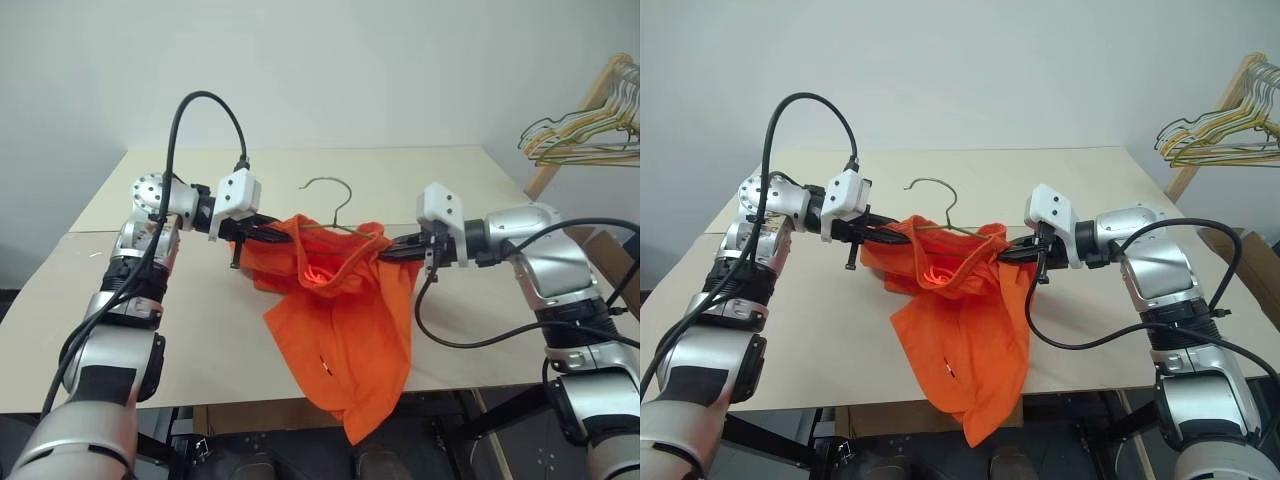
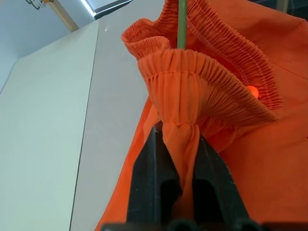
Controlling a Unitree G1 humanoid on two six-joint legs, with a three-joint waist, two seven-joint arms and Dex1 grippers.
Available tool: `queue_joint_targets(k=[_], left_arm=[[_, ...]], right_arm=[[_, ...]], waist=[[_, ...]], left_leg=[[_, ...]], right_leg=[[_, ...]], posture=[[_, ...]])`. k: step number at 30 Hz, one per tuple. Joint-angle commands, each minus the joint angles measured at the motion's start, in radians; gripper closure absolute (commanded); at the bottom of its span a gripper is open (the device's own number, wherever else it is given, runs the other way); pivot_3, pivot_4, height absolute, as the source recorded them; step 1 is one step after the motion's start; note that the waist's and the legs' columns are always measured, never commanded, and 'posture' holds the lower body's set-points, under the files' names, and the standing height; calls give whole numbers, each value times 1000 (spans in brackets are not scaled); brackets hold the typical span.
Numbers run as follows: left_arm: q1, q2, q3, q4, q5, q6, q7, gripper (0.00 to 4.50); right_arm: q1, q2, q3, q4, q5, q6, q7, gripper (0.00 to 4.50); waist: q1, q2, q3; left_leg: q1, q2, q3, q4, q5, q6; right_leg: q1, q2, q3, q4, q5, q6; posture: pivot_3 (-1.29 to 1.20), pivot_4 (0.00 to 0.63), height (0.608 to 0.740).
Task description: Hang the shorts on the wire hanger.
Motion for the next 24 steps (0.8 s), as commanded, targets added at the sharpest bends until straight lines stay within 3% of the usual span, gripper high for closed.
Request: queue_joint_targets(k=[1, 7, 13, 16, 24], left_arm=[[-32, 26, 69, 20, -35, -31, 22, 3467], [-60, 64, 126, 82, -47, -34, 39, 1761], [-79, 78, 188, 86, -122, 77, -2, 59], [-72, 93, 185, 92, -145, 126, -82, 59], [-104, 87, 170, 240, -103, 129, -90, 59]], right_arm=[[-5, -25, -60, -15, 23, 1, -15, 4500], [-21, -88, -145, -24, 82, 30, 2, 4500], [-29, -135, -199, -36, 142, 63, 30, 4500], [-30, -144, -207, -47, 164, 65, 42, 4500], [-38, -155, -206, -46, 185, 52, 61, 4500]], waist=[[0, 0, 0], [1, 0, 0], [-1, 0, 0], [-6, 0, 0], [-12, 0, 0]], left_leg=[[0, 0, 0, 0, 0, 0], [0, 0, 0, 0, 0, 0], [0, 0, 0, 0, 0, 0], [0, 0, 0, 0, 0, 0], [0, 0, 0, 0, 0, 0]], right_leg=[[0, 0, 0, 0, 0, 0], [0, 0, 0, 0, 0, 0], [0, 0, 0, 0, 0, 0], [-1, 0, 0, 0, 0, 0], [-1, 0, 0, 0, -1, 0]], posture=[[-81, 0, 740], [-89, 0, 740], [-97, 0, 740], [-99, 0, 740], [-111, 0, 740]])
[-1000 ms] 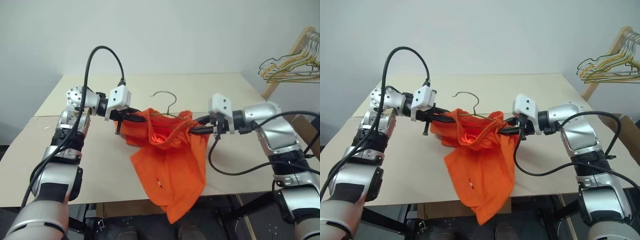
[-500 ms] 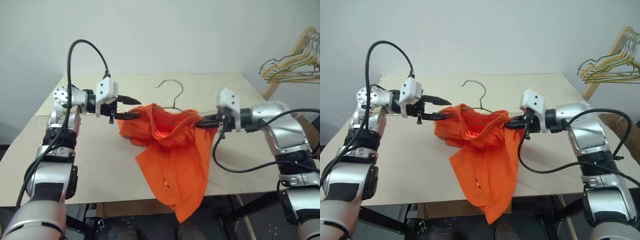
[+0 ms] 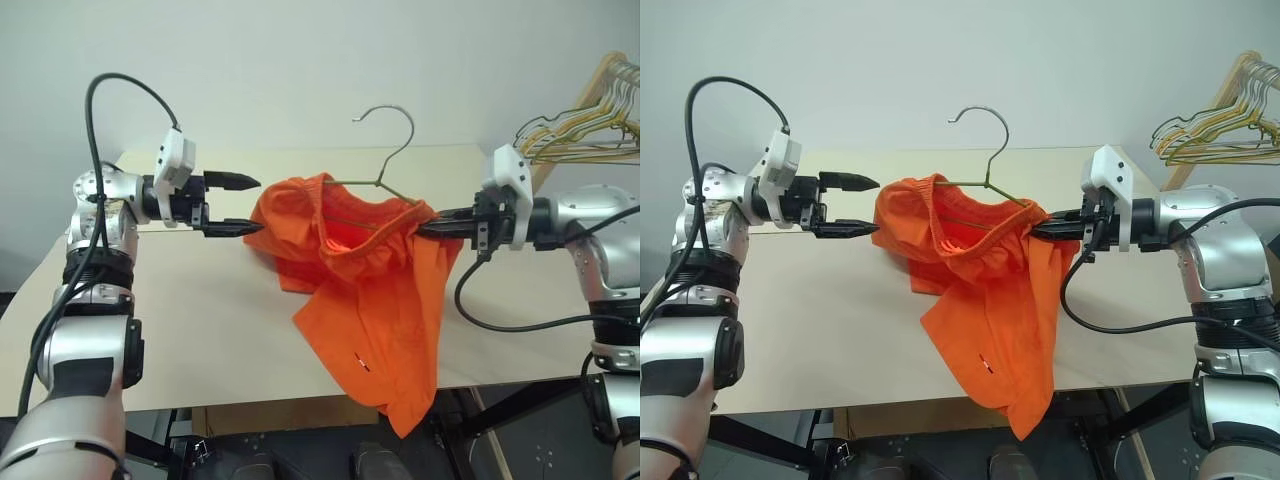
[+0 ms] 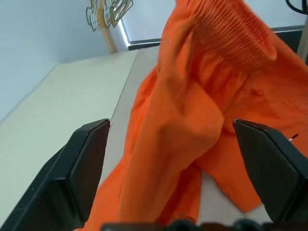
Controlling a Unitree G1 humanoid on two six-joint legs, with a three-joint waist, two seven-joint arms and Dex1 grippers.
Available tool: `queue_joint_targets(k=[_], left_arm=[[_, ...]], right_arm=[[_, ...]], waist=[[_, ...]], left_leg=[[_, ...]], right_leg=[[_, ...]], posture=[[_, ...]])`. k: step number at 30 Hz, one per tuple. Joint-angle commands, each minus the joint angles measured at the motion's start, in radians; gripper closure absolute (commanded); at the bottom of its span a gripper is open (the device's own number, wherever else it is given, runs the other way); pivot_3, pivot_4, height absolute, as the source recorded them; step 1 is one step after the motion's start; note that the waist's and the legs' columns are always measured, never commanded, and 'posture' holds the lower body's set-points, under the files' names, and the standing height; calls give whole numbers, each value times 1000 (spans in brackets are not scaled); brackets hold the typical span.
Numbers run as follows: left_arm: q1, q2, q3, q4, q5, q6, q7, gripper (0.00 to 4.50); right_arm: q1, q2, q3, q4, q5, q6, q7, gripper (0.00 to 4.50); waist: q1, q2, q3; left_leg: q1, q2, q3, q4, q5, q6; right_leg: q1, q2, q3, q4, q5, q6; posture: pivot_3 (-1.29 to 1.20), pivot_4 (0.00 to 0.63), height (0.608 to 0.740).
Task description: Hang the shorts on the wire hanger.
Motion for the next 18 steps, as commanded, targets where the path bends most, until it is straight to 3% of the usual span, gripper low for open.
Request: queue_joint_targets(k=[1, 3, 15, 18], left_arm=[[-46, 12, -5, 51, 14, -8, -1, 345], [-39, 15, -23, 69, 10, -27, -3, 666], [-53, -1, -19, 145, 66, -94, -2, 4351], [-56, 4, -21, 153, 85, -112, 7, 4464]], right_arm=[[-41, -23, -49, -24, 28, -11, 4, 4500], [-40, -27, -48, -23, 28, -9, 2, 4500], [-26, -28, -52, -48, 52, 2, 2, 4500], [-22, -29, -53, -47, 53, -1, 3, 4500]], waist=[[-1, 0, 0], [-1, 0, 0], [-10, 0, 0], [-10, 0, 0]], left_leg=[[0, 0, 0, 0, 0, 0], [0, 0, 0, 0, 0, 0], [-1, 0, 0, 0, 0, 0], [-1, 0, 0, 0, 0, 0]], right_leg=[[0, 0, 0, 0, 0, 0], [0, 0, 0, 0, 0, 0], [-1, 0, 0, 0, 0, 0], [-1, 0, 0, 0, 0, 0]], posture=[[-113, 0, 740], [-116, 0, 740], [-118, 0, 740], [-116, 0, 740]])
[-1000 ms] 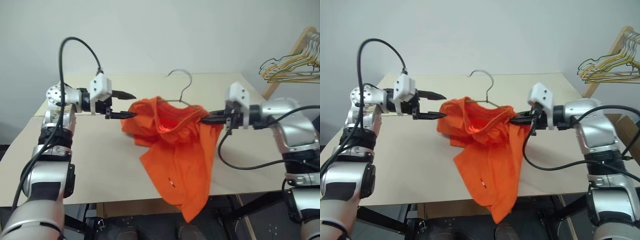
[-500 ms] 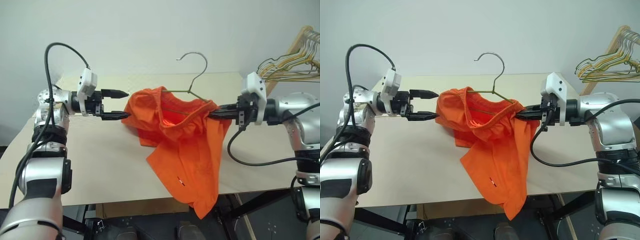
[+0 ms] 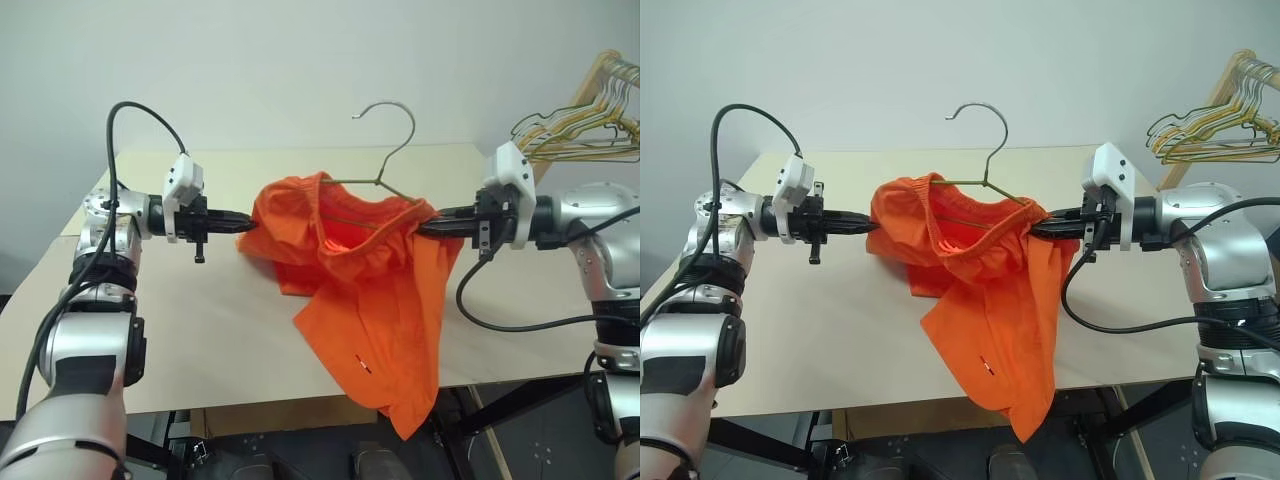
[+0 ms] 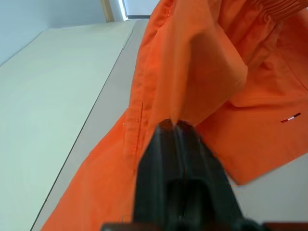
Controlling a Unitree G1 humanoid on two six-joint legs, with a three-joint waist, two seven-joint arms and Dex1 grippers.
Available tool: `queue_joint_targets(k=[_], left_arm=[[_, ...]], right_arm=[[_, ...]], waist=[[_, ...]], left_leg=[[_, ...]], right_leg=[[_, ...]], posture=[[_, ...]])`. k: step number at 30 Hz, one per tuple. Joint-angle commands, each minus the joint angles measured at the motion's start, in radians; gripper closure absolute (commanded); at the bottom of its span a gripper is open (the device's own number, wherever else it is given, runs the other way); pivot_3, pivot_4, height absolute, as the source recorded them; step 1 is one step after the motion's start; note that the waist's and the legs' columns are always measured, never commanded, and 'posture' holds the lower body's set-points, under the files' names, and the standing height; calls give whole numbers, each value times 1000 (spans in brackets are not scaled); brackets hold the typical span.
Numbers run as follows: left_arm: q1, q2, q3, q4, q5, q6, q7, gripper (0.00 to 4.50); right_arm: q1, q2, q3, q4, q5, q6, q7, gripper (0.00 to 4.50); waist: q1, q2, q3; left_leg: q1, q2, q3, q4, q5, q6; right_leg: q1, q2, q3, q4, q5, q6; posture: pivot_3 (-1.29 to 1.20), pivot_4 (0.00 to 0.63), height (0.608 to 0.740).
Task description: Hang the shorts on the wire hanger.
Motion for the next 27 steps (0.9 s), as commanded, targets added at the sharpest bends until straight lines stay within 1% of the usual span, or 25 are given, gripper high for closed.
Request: queue_joint_targets(k=[1, 4, 6, 11, 16, 20, 23, 24, 27], left_arm=[[-38, 13, 9, 3, 17, -37, 15, 4464], [-35, 28, -8, 15, 70, -72, 87, 4464], [-32, 41, -12, 29, 92, -90, 98, 4464], [-29, 47, 4, 35, 88, -97, 88, 4464], [-39, 20, 25, 22, 65, -92, 92, 4464], [-44, 21, 31, 33, 63, -86, 96, 4464], [-38, 35, 49, 23, 39, -80, 46, 3858], [-32, 42, 53, 16, 35, -85, 31, 3589], [-27, 53, 65, 12, 48, -93, 98, 2568]], right_arm=[[-20, -20, -53, -27, 33, -2, 4, 4500], [-7, -27, -63, -26, 41, -7, 11, 4500], [-5, -32, -73, -20, 52, -5, 13, 4500], [-6, -32, -76, -6, 41, -13, 2, 4500], [-5, -19, -62, -14, 47, -4, 3, 4500], [1, -18, -59, -15, 42, -1, -9, 4500], [4, -24, -61, -12, 48, 16, -10, 4500], [8, -28, -63, -16, 52, 19, -7, 4500], [17, -31, -69, -30, 63, 34, -6, 4500]], waist=[[0, 0, 0], [0, 0, 0], [-1, 0, 0], [0, 0, 0], [1, 0, 0], [-1, 0, 0], [-2, 0, 0], [-2, 0, 0], [-1, 0, 0]], left_leg=[[0, 0, 0, 0, 0, 0], [0, 0, 0, 0, 0, 0], [0, 0, 0, 0, 0, 0], [0, 0, 0, 0, 0, 0], [0, 0, 0, 0, 0, 0], [0, 0, 0, 0, 0, 0], [0, 0, 0, 0, 0, 0], [0, 0, 0, 0, 0, 0], [-1, 0, 0, 0, 0, 0]], right_leg=[[0, 0, 0, 0, 0, 0], [0, 0, 0, 0, 0, 0], [0, 0, 0, 0, 0, 0], [0, 0, 0, 0, 0, 0], [0, 0, 0, 0, 0, 0], [-1, 0, 0, 0, 0, 0], [-1, 0, 0, 1, 0, 0], [-1, 0, 0, 1, 0, 0], [-1, 0, 0, 1, 0, 0]], posture=[[-116, 0, 740], [-114, 0, 740], [-111, 0, 740], [-107, 0, 740], [-103, 0, 740], [-108, 0, 740], [-112, 0, 740], [-114, 0, 740], [-116, 0, 740]])
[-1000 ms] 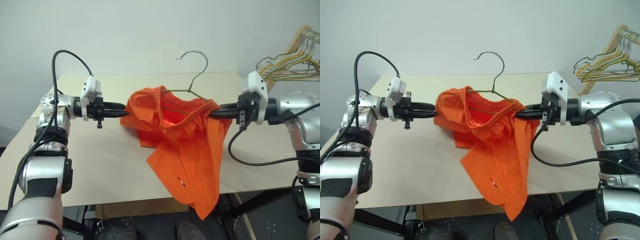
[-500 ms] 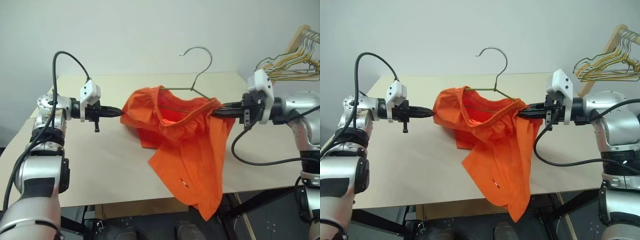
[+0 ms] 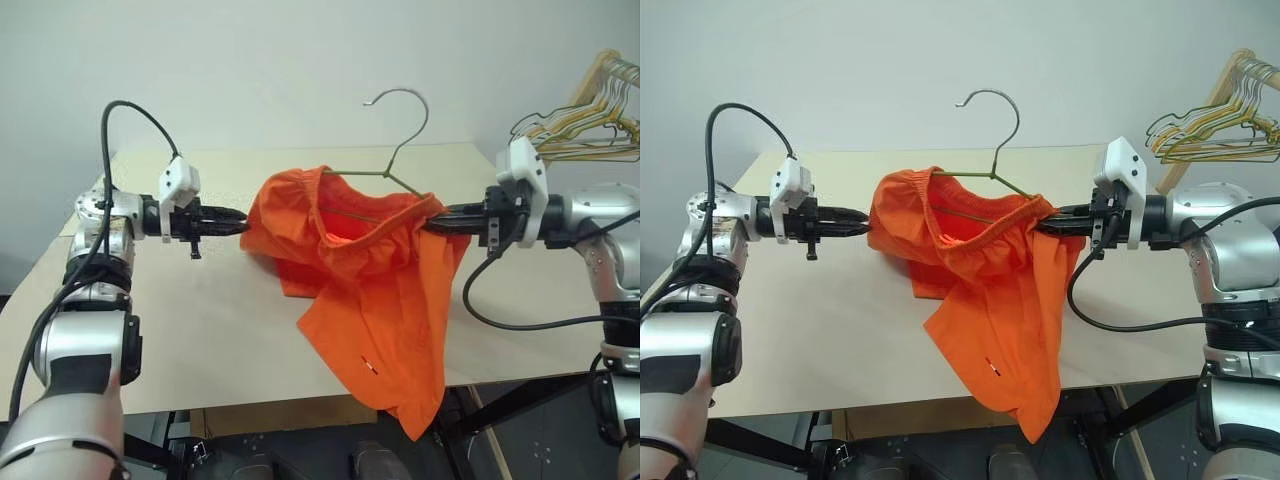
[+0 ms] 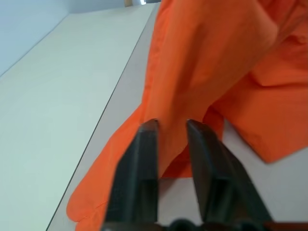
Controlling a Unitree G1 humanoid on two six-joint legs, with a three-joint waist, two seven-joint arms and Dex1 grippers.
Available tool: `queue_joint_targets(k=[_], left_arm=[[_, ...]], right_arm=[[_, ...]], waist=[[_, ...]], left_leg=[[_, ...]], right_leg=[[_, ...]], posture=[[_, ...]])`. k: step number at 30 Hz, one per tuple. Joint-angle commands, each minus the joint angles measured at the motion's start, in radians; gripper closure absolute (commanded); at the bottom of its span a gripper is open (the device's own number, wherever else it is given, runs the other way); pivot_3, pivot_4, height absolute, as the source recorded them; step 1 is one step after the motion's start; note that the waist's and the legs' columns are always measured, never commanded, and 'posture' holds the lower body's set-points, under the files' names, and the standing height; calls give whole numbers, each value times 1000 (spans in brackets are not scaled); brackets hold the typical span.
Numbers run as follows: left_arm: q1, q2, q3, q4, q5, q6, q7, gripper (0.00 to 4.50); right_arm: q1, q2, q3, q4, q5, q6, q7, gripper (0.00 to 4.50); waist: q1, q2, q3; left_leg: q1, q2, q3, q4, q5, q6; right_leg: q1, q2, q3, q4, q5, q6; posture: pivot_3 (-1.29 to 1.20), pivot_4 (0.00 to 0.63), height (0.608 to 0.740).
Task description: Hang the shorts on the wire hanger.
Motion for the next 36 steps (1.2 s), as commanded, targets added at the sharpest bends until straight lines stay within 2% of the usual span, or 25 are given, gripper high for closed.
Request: queue_joint_targets(k=[1, 3, 9, 14, 16, 20, 24, 27, 31, 36], left_arm=[[-17, 41, 22, -33, -4, -20, 27, 2255], [0, 71, 8, -43, 9, -35, -10, 1628], [37, 132, 27, -60, 1, -49, -12, 1628], [59, 152, 153, -133, -135, 40, 0, 1628], [93, 147, 218, -210, -217, 111, 8, 1628], [252, 105, 317, -484, -384, 252, 43, 1628], [406, 44, 371, -792, -542, 399, 141, 1628], [471, -8, 389, -954, -623, 456, 228, 1628], [497, -59, 352, -1056, -642, 482, 311, 1628], [481, -100, 312, -1058, -640, 470, 326, 1628]], right_arm=[[-3, -14, -40, -37, 33, 19, -3, 4500], [-2, -12, -37, -38, 25, 22, -13, 4500], [2, -12, -36, -31, 21, 24, -16, 4500], [21, -29, -48, -27, 7, 40, -45, 4500], [44, -46, -61, -20, -23, 59, -107, 4500], [88, -58, -144, -4, -29, 245, -308, 4500], [154, -54, -260, -59, -25, 466, -505, 4500], [197, -40, -370, -125, -21, 626, -635, 4500], [180, -48, -444, -108, -85, 756, -803, 4500], [66, 4, -556, -17, -195, 787, -1067, 4500]], waist=[[0, 0, 0], [-2, 0, 0], [-1, 0, 0], [0, 0, 0], [-1, 0, 0], [-3, 0, 0], [-1, 0, 0], [0, 0, 0], [-9, 3, -2], [-32, 8, -5]], left_leg=[[0, 0, 0, 0, 0, 0], [0, 0, 0, 0, 0, 0], [0, 0, 0, 0, 0, 0], [-2, 0, 0, 0, 0, 0], [-3, 0, 0, 0, 0, 0], [-5, 1, 0, 1, 0, 0], [-6, 1, 1, 1, 0, 0], [-6, 0, 0, 1, 0, 0], [-4, 0, 2, 1, 0, 0], [-2, 0, 2, -1, 0, 0]], right_leg=[[0, 0, 0, 0, 0, 0], [0, 0, 0, 0, 0, 0], [-1, 0, 0, 1, 0, 0], [-2, 0, 0, 1, 0, 0], [-4, -1, 0, 2, 0, 0], [-7, -1, 1, 8, 0, 0], [-8, -1, 1, 8, 0, 0], [-7, -2, 1, 7, 0, 0], [-7, -1, 3, 5, 0, 0], [-5, 0, 3, 2, 0, -1]], posture=[[-116, 0, 740], [-115, 0, 740], [-114, 0, 740], [-119, 0, 740], [-121, 0, 740], [-138, 0, 740], [-159, 0, 740], [-188, 0, 740], [-218, 0, 740], [-224, 0, 740]])
